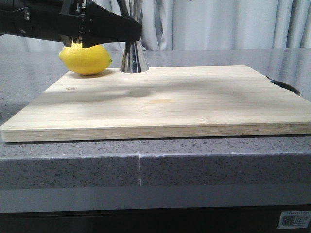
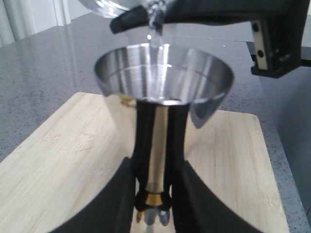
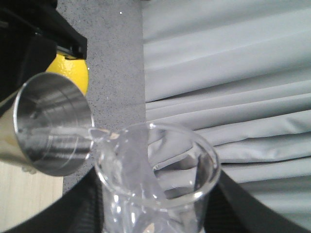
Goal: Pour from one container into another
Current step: 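Tilt the beaker with the right gripper, pouring liquid into the jigger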
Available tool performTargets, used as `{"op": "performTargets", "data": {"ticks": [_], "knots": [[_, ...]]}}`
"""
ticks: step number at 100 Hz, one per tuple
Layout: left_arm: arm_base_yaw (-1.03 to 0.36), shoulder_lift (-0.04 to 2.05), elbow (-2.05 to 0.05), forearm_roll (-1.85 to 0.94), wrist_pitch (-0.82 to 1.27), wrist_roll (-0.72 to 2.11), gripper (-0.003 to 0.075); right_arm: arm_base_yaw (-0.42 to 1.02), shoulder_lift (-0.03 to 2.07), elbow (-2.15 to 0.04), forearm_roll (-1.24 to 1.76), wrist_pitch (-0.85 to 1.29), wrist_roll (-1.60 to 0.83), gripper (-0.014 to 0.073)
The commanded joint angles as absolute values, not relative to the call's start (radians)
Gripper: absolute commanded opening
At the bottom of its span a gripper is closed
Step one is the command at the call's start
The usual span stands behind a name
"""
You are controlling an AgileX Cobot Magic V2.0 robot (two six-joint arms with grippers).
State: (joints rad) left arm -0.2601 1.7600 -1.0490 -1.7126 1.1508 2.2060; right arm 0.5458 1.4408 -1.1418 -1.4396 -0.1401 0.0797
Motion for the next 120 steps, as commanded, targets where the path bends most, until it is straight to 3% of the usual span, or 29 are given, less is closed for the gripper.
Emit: {"op": "performTargets", "data": {"ticks": [1, 120], "knots": [[-0.269, 1.719, -1.077, -1.78, 1.215, 2.201, 0.0059, 0.548, 1.393, -1.18, -1.457, -0.152, 0.078, 0.0216], [-0.269, 1.719, -1.077, -1.778, 1.215, 2.201, 0.0059, 0.548, 1.393, -1.18, -1.558, -0.152, 0.078, 0.0216]]}}
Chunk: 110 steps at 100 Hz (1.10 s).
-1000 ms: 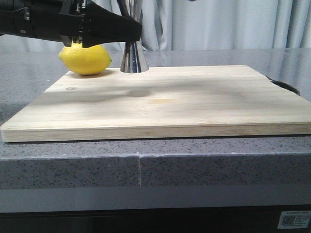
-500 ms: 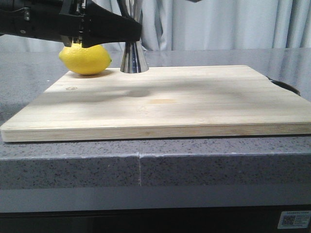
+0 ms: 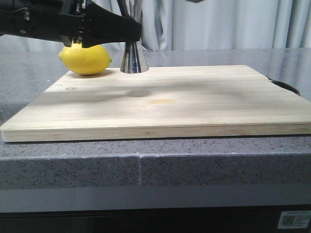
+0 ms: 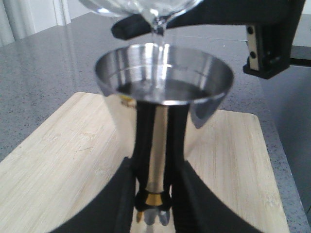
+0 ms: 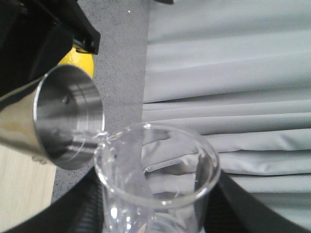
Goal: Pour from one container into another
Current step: 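Tilt the beaker with the right gripper, pouring liquid into the jigger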
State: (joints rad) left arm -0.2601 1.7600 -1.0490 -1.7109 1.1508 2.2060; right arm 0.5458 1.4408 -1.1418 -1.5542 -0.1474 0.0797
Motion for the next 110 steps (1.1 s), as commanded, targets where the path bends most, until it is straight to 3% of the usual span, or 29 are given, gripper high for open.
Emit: {"op": "performTargets", "data": {"ticks": [1, 110], "knots": [[-0.269, 1.719, -1.077, -1.778, 1.215, 2.201, 0.0059, 0.548, 1.393, -1.18, -1.56, -0.152, 0.078, 0.0216], [-0.269, 1.719, -1.077, -1.778, 1.215, 2.201, 0.0059, 0.548, 1.393, -1.18, -1.6, -0.152, 0.078, 0.0216]]}}
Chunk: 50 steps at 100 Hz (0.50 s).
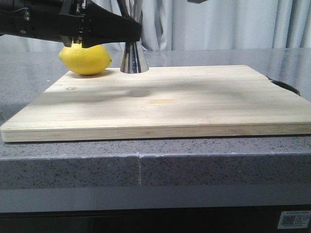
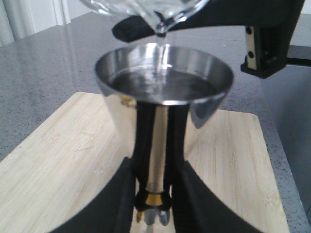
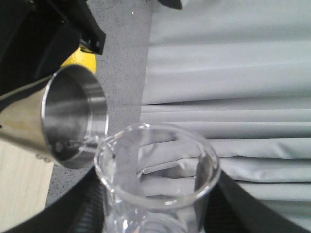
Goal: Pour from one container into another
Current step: 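Tilt the beaker with the right gripper, pouring liquid into the jigger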
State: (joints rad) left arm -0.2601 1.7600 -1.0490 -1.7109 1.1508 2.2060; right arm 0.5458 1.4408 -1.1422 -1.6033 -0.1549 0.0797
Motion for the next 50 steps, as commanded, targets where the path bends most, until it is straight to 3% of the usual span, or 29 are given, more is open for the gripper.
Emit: {"op": "performTargets", "data": {"ticks": [1, 50], "knots": [[-0.269, 1.719, -1.077, -1.778, 1.215, 2.201, 0.0059, 0.548, 1.393, -1.18, -1.6, -0.152, 0.078, 0.0216], [-0.269, 1.719, -1.077, -1.778, 1.215, 2.201, 0.0059, 0.548, 1.393, -1.18, -1.558, -0.154, 0.078, 0.0216]]}}
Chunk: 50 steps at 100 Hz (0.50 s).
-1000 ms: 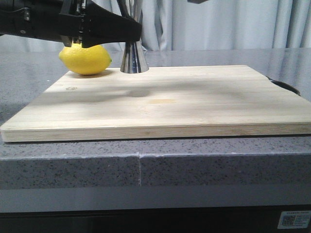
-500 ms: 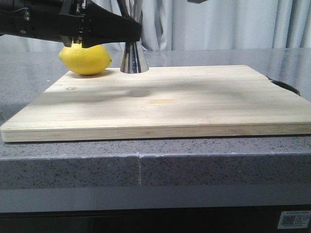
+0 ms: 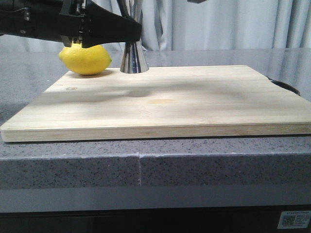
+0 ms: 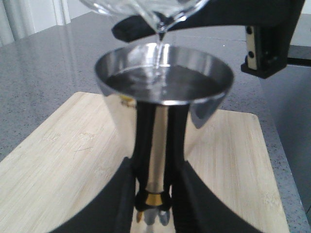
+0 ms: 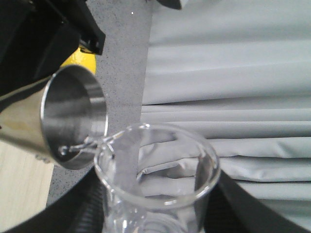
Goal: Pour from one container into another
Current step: 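Tilt the beaker with the right gripper, pouring liquid into the jigger, then tilt the beaker upright and move it back with the right gripper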
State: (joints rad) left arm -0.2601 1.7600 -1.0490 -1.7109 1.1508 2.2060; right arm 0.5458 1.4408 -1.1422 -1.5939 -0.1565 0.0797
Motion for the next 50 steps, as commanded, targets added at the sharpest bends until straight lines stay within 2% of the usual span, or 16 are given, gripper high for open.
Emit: {"op": "performTargets", "data": {"ticks": [1, 50], "knots": [[-0.269, 1.719, -1.077, -1.778, 1.215, 2.201, 0.0059, 0.548, 1.393, -1.18, -1.558, -0.154, 0.078, 0.0216], [-0.269, 1.719, -1.077, -1.778, 1.215, 2.201, 0.0059, 0.548, 1.393, -1.18, -1.248, -0.196, 0.078, 0.0216]]}}
